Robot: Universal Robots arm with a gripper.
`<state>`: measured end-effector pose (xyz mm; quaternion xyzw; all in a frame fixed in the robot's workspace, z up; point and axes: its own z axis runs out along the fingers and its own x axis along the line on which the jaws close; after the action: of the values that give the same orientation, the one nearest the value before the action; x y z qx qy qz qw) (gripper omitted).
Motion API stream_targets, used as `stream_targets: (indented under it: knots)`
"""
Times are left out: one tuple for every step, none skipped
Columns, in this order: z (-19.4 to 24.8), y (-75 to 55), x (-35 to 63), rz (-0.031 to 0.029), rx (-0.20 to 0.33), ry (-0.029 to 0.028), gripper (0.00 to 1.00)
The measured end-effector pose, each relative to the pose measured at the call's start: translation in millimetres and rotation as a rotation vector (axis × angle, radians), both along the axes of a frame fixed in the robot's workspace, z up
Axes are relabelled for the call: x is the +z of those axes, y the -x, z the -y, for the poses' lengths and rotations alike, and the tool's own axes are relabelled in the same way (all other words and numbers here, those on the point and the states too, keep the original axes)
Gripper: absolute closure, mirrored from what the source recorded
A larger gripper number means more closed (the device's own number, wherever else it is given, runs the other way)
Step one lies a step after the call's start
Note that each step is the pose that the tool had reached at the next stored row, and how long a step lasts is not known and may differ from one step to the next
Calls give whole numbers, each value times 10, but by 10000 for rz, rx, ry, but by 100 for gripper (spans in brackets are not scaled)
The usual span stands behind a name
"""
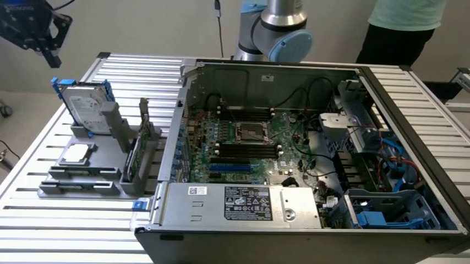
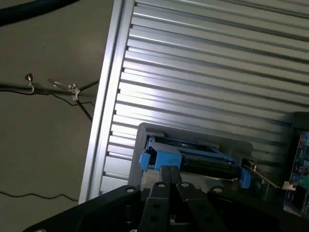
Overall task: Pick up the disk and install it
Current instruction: 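Pick up the disk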
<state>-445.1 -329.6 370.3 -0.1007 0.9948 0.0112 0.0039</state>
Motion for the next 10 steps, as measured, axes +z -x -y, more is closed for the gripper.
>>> stream_targets:
  knots:
    - [0,0,0,0,179,-2,89]
    - [0,0,0,0,360,-3,89]
    - [0,0,-1,0,539,-5,89]
    - [0,0,-1,0,735,-7,89]
    - [0,0,-1,1,916,-8,89]
    - [0,0,-1,1,1095,-9,89]
    - [0,0,-1,0,1275,-11,89]
    - [0,0,-1,0,1454,-11,89]
    - [0,0,-1,0,1635,-13,89]
    - [0,0,-1,0,1814,-13,89]
